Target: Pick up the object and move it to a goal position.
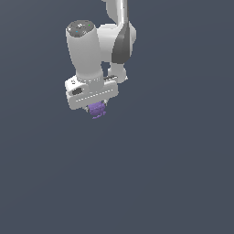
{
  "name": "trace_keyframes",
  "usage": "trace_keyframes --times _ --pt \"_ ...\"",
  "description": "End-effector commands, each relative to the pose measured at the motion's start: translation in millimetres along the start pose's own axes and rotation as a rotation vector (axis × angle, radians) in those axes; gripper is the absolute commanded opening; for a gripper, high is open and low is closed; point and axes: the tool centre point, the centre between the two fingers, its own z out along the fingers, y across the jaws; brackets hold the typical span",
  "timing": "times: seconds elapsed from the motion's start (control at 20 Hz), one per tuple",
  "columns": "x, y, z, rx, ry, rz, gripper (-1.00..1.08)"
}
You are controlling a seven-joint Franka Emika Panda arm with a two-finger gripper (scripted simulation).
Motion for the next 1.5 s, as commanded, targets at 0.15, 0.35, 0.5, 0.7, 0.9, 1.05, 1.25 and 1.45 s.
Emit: trace_keyframes --times 0.15,0.35,0.5,0.7,0.9,1.05,1.25,1.45 --pt "-2.6 15.5 -56.9 0.001 0.000 0.000 -1.00" --pt "-3.8 27.2 -97.2 0.001 0.000 0.000 -1.00" --pt "-4.5 36.1 -127.0 0.001 0.000 0.000 -1.00" --pt "-4.8 47.2 -163.1 0.000 -0.001 0.000 -1.00" --pt "-4.7 56.0 -190.8 0.000 -0.001 0.000 -1.00" --pt "-4.4 61.1 -206.1 0.000 -0.001 0.000 -1.00" --pt "-3.9 66.1 -220.5 0.000 -0.001 0.000 -1.00" --pt "-3.3 69.0 -228.8 -0.001 -0.002 0.000 -1.00"
